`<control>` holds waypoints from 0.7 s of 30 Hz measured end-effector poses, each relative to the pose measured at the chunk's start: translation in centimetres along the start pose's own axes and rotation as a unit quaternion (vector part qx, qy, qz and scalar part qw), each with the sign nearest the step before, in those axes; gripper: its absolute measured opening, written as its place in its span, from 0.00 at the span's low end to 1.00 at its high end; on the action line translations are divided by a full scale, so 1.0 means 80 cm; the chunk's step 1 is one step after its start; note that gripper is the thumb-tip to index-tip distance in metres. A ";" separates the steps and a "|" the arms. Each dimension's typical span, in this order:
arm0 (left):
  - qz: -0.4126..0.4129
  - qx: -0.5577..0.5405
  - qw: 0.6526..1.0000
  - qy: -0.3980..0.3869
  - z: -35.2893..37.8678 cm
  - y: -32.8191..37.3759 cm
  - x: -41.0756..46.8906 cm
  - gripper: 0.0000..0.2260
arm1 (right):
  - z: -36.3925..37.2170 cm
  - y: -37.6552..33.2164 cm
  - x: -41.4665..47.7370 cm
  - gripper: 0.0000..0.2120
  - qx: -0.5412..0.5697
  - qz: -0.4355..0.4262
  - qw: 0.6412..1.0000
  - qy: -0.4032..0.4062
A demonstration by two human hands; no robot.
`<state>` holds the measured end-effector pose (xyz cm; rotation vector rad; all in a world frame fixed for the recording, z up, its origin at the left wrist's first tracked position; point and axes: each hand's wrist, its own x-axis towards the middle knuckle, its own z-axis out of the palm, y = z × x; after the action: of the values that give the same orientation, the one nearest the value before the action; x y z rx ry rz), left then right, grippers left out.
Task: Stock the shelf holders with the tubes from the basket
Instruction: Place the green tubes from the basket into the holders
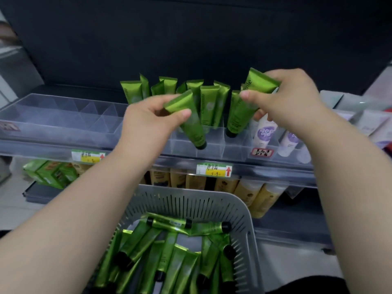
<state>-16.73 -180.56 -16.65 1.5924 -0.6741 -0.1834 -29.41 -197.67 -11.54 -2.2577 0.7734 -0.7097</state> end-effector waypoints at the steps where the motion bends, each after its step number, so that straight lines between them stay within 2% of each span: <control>1: 0.010 -0.006 1.000 -0.002 0.010 0.008 0.007 0.10 | -0.002 0.004 0.003 0.09 -0.011 0.004 1.000 0.005; 5: 0.028 -0.008 0.999 -0.013 0.046 0.025 0.028 0.10 | -0.001 0.023 0.012 0.12 -0.063 0.008 0.998 0.026; 9: 0.044 0.027 0.999 -0.017 0.068 0.027 0.040 0.10 | 0.011 0.045 0.023 0.20 -0.130 0.020 0.991 0.024; 14: 0.052 0.084 0.994 -0.038 0.091 0.019 0.054 0.09 | 0.021 0.068 0.028 0.18 -0.179 0.032 0.983 -0.026; 21: 0.068 0.175 0.977 -0.096 0.127 0.006 0.082 0.10 | 0.021 0.080 0.029 0.20 -0.136 0.024 0.990 -0.002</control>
<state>-16.62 -192.66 -16.01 1.8726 -1.0049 -0.1226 -28.87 -202.54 -16.55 -2.4725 0.9677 -0.6066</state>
